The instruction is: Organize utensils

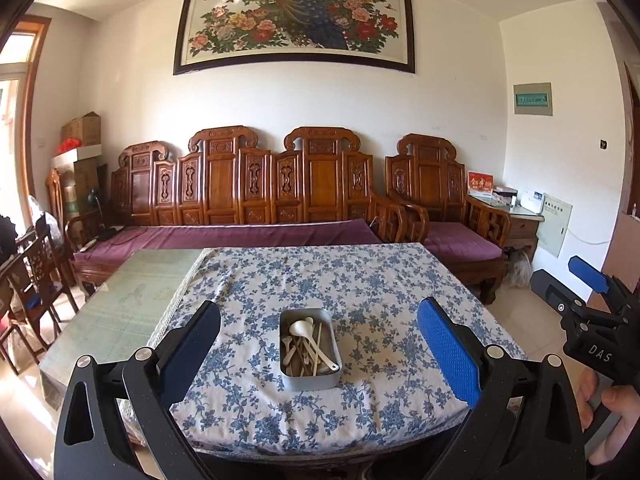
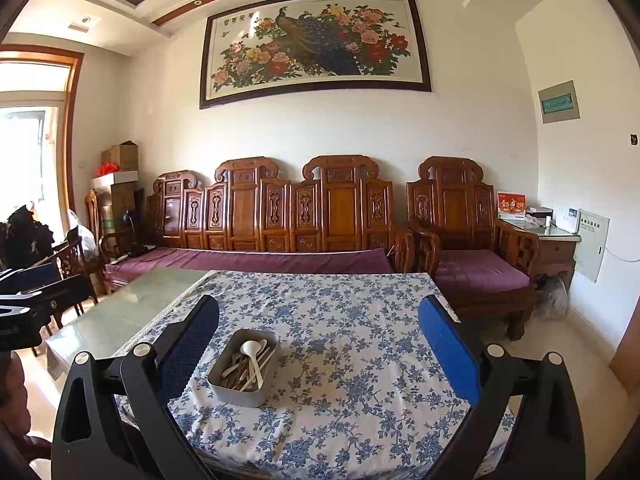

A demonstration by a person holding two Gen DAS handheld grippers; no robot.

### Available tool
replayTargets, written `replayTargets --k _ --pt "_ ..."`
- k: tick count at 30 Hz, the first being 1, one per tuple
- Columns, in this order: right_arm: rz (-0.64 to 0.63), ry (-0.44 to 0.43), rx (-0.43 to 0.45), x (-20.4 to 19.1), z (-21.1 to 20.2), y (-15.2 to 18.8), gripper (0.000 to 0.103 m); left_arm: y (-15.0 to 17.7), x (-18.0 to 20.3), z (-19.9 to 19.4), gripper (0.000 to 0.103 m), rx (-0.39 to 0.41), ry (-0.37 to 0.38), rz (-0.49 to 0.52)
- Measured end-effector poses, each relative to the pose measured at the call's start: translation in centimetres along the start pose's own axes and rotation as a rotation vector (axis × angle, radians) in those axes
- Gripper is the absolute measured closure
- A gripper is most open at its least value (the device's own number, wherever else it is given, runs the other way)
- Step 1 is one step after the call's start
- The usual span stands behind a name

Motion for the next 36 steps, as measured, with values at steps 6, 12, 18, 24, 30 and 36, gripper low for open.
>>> replayTargets --k 6,12,18,24,30,36 --pt "-0.001 0.001 -0.004 -0.13 0.06 0.05 0.003 0.12 -0.03 0.03 0.008 0.0 -0.003 0.0" --pt "0.001 -0.003 -0.005 -0.21 0.05 -0.07 0.003 0.14 -0.09 0.07 0.008 0.0 -0.009 0.002" --pt "0.001 -0.004 -0.005 -0.41 0.08 -0.07 0.003 0.14 -0.17 0.23 0.008 0.001 -0.014 0.005" --pt "0.002 -0.009 -0.007 -0.78 0.08 0.07 0.003 0.13 -0.19 0.13 0.008 0.003 -0.016 0.004" --pt "0.003 -0.01 -0.007 -0.88 0.08 0.11 0.003 0.19 -0.19 0.13 0.008 0.003 -0.016 0.005" --pt "0.004 -0.011 -0.007 -0.85 0.09 0.06 0.003 0.18 -0.11 0.13 0.008 0.002 -0.016 0.004"
Point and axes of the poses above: each gripper's, at about its wrist camera, not at the fingertips, and z roughly the way its jaws point, x to its right, y to its underside, the point moved 3 cm from there along z, roughly the way its jaws point, and after that the axes turned 6 degrees about -z, right-handed, at the moved point
